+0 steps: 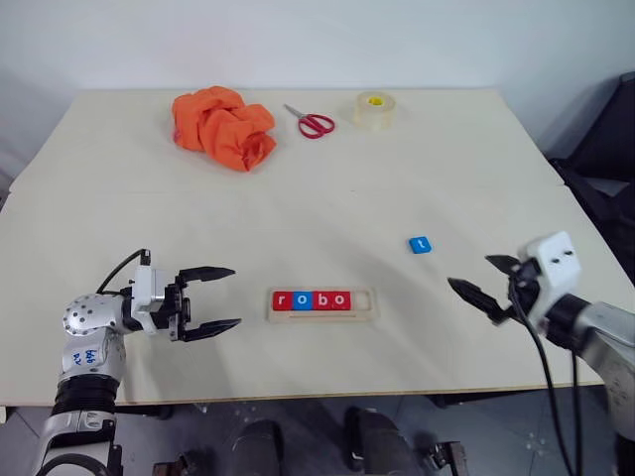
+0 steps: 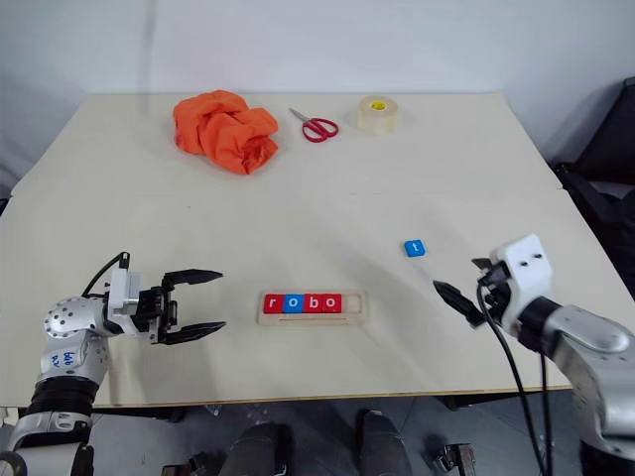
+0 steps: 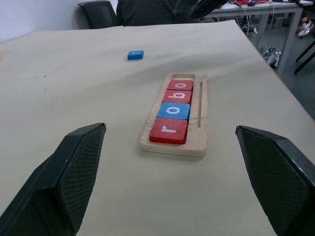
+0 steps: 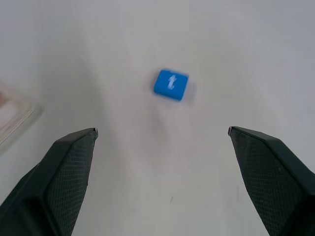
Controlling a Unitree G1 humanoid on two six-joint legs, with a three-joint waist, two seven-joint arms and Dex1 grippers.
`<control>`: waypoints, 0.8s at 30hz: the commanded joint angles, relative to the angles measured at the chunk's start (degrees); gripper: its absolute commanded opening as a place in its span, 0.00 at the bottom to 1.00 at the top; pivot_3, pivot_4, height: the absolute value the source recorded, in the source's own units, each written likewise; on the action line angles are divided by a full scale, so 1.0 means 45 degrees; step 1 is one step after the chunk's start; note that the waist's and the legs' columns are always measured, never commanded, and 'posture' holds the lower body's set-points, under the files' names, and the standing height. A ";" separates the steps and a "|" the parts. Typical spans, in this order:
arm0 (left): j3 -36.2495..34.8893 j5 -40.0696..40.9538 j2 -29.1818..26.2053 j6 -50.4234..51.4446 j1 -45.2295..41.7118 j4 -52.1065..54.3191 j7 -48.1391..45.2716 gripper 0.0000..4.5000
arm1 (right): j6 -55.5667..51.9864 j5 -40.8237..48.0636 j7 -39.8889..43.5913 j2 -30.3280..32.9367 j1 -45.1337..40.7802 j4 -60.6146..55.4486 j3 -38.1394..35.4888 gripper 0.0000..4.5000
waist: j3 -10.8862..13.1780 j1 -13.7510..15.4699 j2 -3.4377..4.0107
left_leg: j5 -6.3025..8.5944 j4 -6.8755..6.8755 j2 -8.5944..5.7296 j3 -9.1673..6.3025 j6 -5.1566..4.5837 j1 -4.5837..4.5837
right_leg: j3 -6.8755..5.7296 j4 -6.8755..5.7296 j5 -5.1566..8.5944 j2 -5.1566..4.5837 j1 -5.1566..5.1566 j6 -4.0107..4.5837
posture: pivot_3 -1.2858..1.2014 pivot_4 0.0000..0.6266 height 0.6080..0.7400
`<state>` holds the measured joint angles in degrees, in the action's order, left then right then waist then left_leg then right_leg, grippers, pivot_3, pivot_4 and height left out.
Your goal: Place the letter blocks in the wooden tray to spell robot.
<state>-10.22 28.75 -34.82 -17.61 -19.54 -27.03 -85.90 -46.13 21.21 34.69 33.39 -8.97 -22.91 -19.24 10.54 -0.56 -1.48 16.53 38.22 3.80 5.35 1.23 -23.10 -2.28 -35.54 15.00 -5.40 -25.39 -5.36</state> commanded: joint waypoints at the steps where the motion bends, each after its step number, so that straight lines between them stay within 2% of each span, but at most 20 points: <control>1: -0.0097 0.0113 -0.0063 -0.0005 0.0253 0.0745 -0.0013 1.00 | 0.1295 -0.0668 -0.1028 -0.0812 -0.1428 0.1915 0.0931 0.99 | 0.0003 -0.0049 0.0005 | -0.0002 -0.0002 -0.0001 0.0001 -0.0001 0.0001 | 0.0001 -0.0004 0.0000 0.0001 -0.0001 0.0001 | 0.52 0.24 1.00; 10: -0.0376 0.0297 -0.0209 0.0396 0.1269 0.2127 0.0482 1.00 | 0.3081 -0.1739 -0.1551 -0.1297 -0.3769 0.5694 0.2423 0.99 | 0.0009 -0.0041 0.0016 | -0.0001 -0.0013 -0.0004 0.0006 -0.0001 -0.0017 | 0.0000 0.0011 0.0001 -0.0007 -0.0004 0.0001 | 0.52 0.24 1.00; 22: -0.0418 0.0286 -0.0105 0.0627 0.2096 0.3144 0.1085 1.00 | 0.3482 -0.1932 -0.1898 -0.2265 -0.3837 0.6547 0.2983 0.99 | 0.0009 -0.0231 0.0017 | -0.0002 -0.0014 0.0000 0.0004 0.0000 -0.0010 | 0.0000 -0.0003 0.0001 -0.0006 -0.0004 0.0002 | 0.52 0.24 1.00; 24: -0.0362 0.0270 -0.0028 0.0629 0.2039 0.3142 0.1156 1.00 | 0.3470 -0.1991 -0.2215 -0.2458 -0.3850 0.6669 0.2967 0.91 | 0.0008 -0.0232 0.0018 | -0.0002 -0.0014 0.0001 0.0003 0.0000 -0.0009 | 0.0000 -0.0004 0.0001 -0.0007 -0.0004 0.0002 | 0.52 0.24 1.00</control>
<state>-11.32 29.07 -34.97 -14.81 -10.61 -14.31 -81.13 -31.03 12.42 25.71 22.73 -25.97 7.15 -5.44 10.58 -1.60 -1.40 16.52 38.16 3.80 5.37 1.23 -23.14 -2.28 -35.56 15.01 -5.43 -25.41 -5.35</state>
